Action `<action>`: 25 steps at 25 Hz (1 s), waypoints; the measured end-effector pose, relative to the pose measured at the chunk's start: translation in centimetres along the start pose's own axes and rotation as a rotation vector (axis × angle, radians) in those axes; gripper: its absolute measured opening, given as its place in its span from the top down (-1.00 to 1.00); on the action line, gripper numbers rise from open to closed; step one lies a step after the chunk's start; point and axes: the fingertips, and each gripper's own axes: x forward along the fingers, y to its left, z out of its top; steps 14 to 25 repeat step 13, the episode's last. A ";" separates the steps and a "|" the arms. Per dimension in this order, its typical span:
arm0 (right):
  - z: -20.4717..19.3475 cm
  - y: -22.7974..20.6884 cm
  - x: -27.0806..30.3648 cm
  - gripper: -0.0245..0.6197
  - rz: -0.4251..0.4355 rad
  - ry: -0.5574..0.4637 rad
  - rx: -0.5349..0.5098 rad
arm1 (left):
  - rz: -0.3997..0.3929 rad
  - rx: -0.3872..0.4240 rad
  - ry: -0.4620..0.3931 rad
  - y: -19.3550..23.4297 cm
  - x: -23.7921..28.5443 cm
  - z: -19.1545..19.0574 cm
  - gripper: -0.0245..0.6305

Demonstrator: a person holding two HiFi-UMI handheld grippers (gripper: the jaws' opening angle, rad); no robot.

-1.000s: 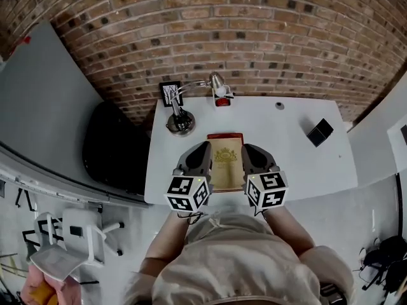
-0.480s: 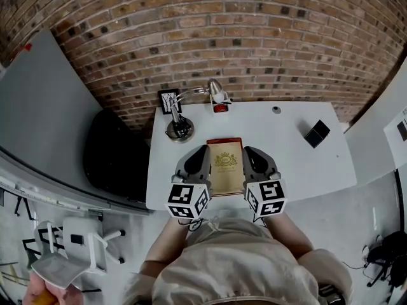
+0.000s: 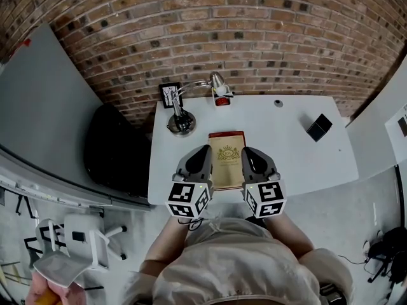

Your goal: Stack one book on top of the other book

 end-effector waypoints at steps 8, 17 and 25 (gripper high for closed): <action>-0.3 0.4 -0.1 0.84 0.006 0.006 -0.011 | -0.004 -0.007 0.018 -0.3 -0.2 -0.5 0.86; -0.6 0.8 0.4 0.84 0.013 0.009 -0.007 | 0.004 -0.010 0.017 0.4 -0.2 -0.6 0.86; -0.6 0.8 0.4 0.84 0.013 0.009 -0.007 | 0.004 -0.010 0.017 0.4 -0.2 -0.6 0.86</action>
